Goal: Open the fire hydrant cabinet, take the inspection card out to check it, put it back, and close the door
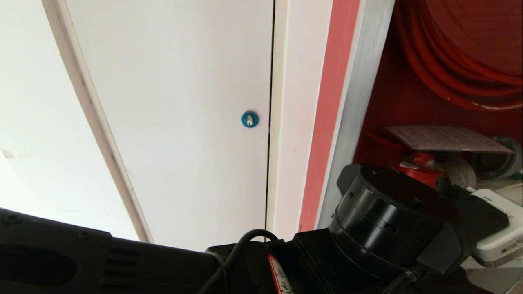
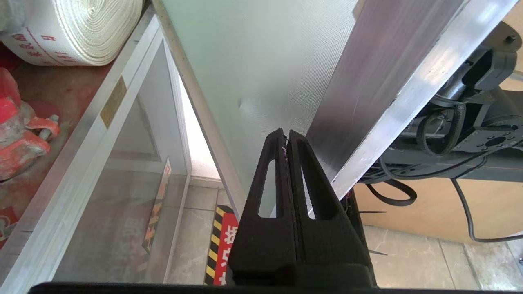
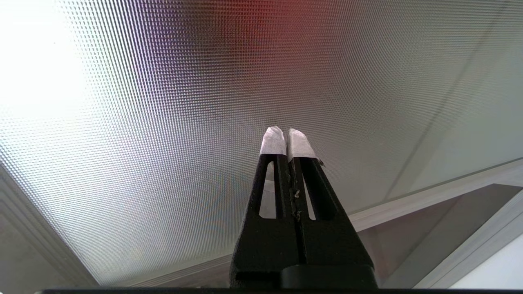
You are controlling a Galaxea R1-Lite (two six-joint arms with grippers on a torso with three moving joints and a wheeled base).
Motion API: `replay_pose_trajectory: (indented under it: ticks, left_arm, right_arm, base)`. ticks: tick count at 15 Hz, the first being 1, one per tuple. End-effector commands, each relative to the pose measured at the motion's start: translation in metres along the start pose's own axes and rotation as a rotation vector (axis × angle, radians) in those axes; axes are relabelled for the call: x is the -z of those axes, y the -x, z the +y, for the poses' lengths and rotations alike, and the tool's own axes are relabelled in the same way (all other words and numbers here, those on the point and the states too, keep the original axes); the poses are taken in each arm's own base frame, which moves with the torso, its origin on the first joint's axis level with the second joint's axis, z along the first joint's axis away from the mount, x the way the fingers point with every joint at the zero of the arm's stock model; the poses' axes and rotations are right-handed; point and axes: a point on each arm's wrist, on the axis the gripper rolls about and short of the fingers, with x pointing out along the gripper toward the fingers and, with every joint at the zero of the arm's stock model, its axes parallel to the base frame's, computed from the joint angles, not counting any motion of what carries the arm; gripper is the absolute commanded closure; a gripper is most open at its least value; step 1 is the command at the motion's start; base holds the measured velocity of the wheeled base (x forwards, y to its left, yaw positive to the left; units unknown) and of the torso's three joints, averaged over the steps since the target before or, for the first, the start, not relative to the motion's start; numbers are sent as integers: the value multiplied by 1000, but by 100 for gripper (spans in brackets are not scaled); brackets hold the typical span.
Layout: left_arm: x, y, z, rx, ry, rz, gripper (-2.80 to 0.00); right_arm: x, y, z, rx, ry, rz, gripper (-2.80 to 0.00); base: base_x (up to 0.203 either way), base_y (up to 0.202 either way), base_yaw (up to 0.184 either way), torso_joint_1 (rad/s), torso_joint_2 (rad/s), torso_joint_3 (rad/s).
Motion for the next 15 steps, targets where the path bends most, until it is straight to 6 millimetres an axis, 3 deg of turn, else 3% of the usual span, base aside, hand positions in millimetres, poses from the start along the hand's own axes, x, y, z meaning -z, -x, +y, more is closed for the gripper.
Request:
replay_pose_trajectory:
  ticks: [1,4,7,10,13,15]
  left_arm:
    - [4,2,7,-15,7,9,0]
    - [16,20,41,-108,24,0,0]
    - [26,61,83,-253,54,-5,0]
    - [38,111,104,-383,93,16,0]
    - [57,185,125,-587,97,44,0]
    - [70,232,123,-712,102,46,0]
  right_arm:
    - [0,0,0,-1,1,0,0]
    - [0,0,0,-1,1,0,0]
    - [0,0,0,-1,1,1,0]
    - [0,0,0,-1,1,0,0]
    - [0,0,0,-1,1,0,0]
    - [0,0,0,-1,1,0,0]
  base:
    - [0,0,0,0,0,0]
    - [0,0,0,0,0,0]
    - [0,0,0,0,0,0]
    - [0,0,0,0,0,0]
    - [0,0,0,0,0,0]
    - [0,0,0,0,0,0]
